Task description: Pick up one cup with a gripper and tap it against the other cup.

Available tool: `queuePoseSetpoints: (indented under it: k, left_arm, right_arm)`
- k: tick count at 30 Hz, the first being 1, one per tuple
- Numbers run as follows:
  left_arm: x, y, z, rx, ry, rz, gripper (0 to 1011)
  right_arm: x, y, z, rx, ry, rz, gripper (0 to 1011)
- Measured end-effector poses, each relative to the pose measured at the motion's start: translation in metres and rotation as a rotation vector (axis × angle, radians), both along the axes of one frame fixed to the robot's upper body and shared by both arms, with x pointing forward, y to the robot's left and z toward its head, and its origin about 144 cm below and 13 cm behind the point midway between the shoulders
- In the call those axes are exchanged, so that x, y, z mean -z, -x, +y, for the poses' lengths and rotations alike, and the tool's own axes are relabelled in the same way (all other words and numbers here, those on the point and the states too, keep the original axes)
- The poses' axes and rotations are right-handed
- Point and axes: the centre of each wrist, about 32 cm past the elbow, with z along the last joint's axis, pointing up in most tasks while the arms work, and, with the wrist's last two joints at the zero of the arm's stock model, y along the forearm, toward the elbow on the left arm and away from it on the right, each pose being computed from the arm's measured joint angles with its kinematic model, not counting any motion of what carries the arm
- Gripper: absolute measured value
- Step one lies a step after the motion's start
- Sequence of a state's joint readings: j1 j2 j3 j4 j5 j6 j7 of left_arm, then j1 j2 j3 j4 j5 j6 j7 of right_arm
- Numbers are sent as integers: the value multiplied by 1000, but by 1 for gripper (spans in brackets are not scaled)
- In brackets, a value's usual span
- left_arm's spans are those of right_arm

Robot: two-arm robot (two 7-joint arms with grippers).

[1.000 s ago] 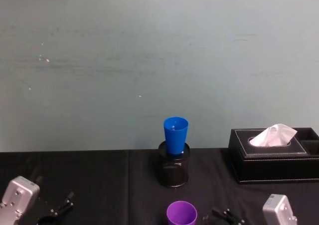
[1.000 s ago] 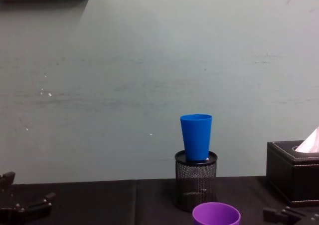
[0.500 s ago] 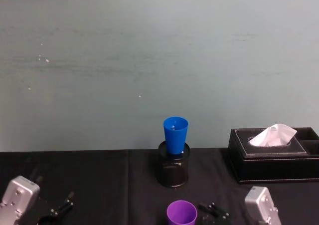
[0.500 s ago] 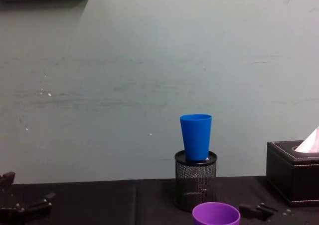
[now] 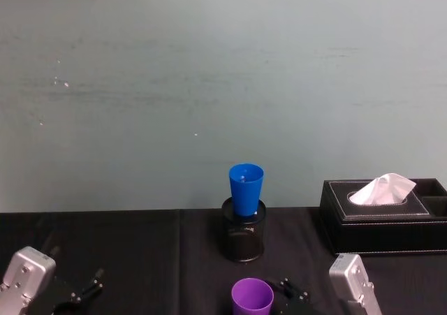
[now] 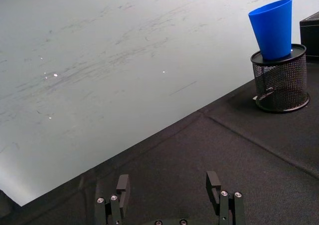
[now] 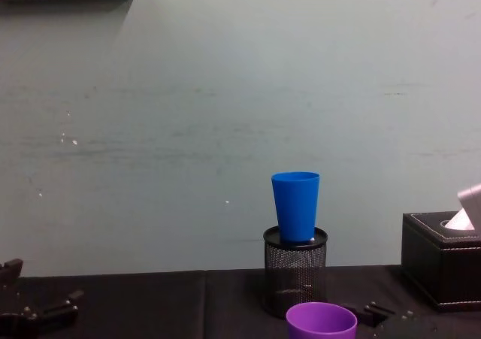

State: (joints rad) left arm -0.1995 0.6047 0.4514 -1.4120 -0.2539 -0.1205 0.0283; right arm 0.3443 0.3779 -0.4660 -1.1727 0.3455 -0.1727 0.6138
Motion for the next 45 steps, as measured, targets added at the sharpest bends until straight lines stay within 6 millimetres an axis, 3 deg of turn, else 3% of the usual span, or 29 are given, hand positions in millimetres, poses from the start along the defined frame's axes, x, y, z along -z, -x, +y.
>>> queuePoseSetpoints:
  k: [42,45]
  left_arm:
    - [0,0,0,0,0,0,1000]
    - [0,0,0,0,0,0,1000]
  right_arm:
    - [4,-4,14,-12,-40,8,1002]
    - [4,-4,14,-12,-40,8,947]
